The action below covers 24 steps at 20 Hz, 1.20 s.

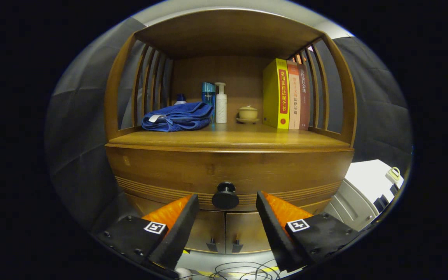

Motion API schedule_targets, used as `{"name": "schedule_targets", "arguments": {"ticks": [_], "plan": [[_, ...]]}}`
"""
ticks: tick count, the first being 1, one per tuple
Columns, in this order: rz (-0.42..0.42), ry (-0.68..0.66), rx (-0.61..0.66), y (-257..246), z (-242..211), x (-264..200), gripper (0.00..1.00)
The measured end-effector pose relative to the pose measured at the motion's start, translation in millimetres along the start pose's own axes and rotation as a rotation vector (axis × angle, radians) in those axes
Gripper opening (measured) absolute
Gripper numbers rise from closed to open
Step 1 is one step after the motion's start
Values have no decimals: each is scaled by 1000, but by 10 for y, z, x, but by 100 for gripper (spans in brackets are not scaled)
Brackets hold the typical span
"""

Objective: Pull open the drawer, take out the items inside it, and place them on the countertop above the cabinet.

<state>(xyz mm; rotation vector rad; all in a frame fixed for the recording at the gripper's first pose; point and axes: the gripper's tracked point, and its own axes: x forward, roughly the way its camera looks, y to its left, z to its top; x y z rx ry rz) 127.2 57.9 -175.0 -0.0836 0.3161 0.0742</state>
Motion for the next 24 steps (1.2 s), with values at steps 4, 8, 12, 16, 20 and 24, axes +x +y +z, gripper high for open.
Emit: {"name": "schedule_targets", "arguments": {"ticks": [4,8,12,16,20,24], "plan": [[-20,18,2,30,-93,182,91],[-24,36,43,43,-163,264,77],[-43,9,33,27,-127,261,72],[-52,3,49,9,-100,272,56],[-50,11,49,7,-105,269,52],[-45,28,47,7,-107,254,48]]}}
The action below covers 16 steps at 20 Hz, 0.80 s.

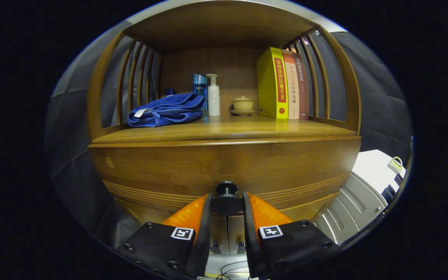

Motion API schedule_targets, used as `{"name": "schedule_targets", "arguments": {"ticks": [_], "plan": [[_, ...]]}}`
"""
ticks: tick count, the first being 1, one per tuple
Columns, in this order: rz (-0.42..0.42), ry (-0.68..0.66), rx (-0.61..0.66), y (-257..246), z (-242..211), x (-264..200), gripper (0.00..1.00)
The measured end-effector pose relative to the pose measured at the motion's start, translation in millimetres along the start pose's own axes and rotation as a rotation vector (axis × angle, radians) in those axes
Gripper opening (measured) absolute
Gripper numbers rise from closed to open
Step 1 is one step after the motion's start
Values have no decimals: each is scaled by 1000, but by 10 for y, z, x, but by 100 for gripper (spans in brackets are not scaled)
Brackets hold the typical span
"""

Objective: Pull open the drawer, take out the items inside it, and place them on the countertop above the cabinet.

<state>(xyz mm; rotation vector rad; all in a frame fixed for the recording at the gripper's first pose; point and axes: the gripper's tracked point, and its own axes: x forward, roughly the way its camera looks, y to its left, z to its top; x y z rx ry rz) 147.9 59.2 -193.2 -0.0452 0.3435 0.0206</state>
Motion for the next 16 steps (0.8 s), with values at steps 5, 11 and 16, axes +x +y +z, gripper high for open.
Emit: {"name": "schedule_targets", "arguments": {"ticks": [5,11,16], "plan": [[2,13,4,-5,-34,-118,48],[11,34,7,-13,-114,-412,48],[15,45,10,-18,-201,-689,47]]}}
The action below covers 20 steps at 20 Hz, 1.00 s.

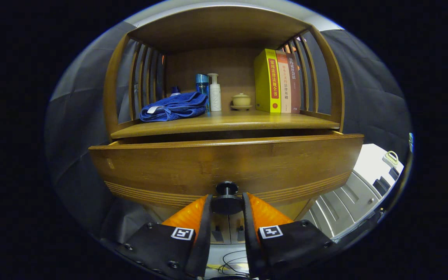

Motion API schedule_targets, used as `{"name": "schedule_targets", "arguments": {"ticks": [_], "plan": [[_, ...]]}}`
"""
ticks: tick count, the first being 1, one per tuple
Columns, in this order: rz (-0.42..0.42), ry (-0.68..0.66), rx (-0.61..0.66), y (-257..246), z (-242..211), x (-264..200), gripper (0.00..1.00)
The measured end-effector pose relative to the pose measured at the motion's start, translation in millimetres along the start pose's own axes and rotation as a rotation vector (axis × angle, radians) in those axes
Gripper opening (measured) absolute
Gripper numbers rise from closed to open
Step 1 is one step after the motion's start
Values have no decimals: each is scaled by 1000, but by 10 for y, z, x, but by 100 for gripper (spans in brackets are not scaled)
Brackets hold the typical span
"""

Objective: Pull open the drawer, take out the items inside it, and place them on the countertop above the cabinet.

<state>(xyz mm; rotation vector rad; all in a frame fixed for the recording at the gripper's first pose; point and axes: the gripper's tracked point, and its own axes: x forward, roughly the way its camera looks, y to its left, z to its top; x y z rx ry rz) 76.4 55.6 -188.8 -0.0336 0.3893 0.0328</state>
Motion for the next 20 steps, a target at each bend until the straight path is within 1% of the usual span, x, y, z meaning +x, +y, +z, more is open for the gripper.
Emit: {"name": "schedule_targets", "arguments": {"ticks": [8,15,20], "plan": [[-7,17,-15,-4,-136,-392,47],[-10,32,-1,12,-229,-604,48],[-5,71,-5,17,-379,-777,47]]}}
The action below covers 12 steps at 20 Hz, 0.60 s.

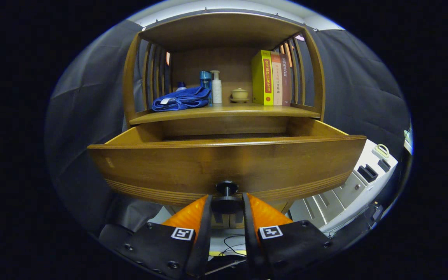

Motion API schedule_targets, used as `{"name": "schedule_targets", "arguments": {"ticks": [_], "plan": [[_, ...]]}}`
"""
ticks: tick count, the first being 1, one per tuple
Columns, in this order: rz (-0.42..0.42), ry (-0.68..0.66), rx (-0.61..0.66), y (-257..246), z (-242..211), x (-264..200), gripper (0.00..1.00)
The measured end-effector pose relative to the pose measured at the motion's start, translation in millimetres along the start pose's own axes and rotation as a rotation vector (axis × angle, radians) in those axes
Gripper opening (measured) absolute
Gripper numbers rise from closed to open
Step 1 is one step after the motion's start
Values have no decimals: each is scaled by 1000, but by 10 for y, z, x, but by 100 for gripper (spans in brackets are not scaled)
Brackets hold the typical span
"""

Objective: Pull open the drawer, take out the items inside it, and place them on the countertop above the cabinet.

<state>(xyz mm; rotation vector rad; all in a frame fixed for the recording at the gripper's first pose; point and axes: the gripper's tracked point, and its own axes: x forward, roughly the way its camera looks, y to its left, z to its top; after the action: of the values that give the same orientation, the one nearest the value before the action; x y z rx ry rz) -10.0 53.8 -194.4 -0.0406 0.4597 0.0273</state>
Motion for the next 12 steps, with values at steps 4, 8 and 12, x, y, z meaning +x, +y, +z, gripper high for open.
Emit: {"name": "schedule_targets", "arguments": {"ticks": [4,8,12], "plan": [[-2,7,12,-19,-56,-129,48],[-5,7,7,-35,-80,-161,47],[5,16,15,-67,-95,-182,56]]}}
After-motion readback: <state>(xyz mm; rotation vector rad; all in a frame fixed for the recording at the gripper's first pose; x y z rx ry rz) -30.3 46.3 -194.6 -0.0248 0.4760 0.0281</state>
